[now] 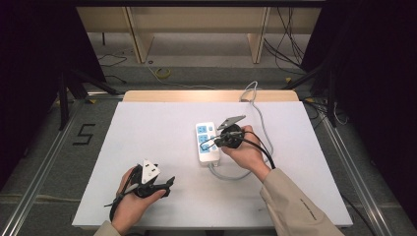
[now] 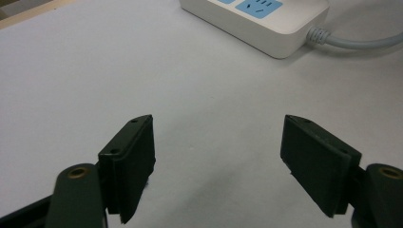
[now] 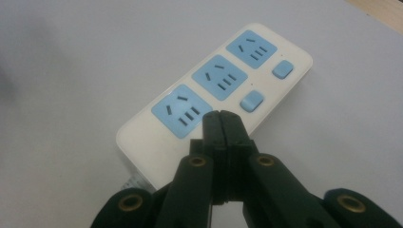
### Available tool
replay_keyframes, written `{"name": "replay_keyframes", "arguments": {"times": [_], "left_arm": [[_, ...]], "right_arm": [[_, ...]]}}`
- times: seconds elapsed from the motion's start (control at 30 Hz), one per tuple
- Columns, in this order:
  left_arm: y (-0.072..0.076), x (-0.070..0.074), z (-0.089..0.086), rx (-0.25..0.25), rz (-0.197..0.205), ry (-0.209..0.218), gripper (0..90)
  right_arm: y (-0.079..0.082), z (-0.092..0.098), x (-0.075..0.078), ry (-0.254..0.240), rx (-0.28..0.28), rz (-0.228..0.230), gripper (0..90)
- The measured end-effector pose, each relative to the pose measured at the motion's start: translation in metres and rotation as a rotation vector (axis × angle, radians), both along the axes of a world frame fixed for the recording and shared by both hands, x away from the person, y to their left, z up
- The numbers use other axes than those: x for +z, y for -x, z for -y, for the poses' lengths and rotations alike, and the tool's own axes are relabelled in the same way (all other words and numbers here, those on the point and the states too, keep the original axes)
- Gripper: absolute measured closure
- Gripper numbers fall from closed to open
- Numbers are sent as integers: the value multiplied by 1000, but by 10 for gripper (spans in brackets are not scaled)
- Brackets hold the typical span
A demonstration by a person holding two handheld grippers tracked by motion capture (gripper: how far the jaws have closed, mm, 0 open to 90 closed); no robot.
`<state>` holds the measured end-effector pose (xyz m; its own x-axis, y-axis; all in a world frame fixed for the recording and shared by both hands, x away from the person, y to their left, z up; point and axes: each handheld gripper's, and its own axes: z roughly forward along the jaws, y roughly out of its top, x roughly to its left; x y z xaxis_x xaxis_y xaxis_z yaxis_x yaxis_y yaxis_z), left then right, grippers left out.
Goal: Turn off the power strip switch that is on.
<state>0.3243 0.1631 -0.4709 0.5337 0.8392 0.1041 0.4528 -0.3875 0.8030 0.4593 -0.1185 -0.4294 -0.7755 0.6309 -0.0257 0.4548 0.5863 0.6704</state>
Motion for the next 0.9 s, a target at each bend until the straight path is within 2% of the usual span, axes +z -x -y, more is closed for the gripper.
{"name": "replay_keyframes", "arguments": {"times": [0.9], "left_arm": [[0, 0, 0, -4, -2, -1, 270]], "right_arm": [[-13, -11, -7, 44, 4, -33, 900]]}}
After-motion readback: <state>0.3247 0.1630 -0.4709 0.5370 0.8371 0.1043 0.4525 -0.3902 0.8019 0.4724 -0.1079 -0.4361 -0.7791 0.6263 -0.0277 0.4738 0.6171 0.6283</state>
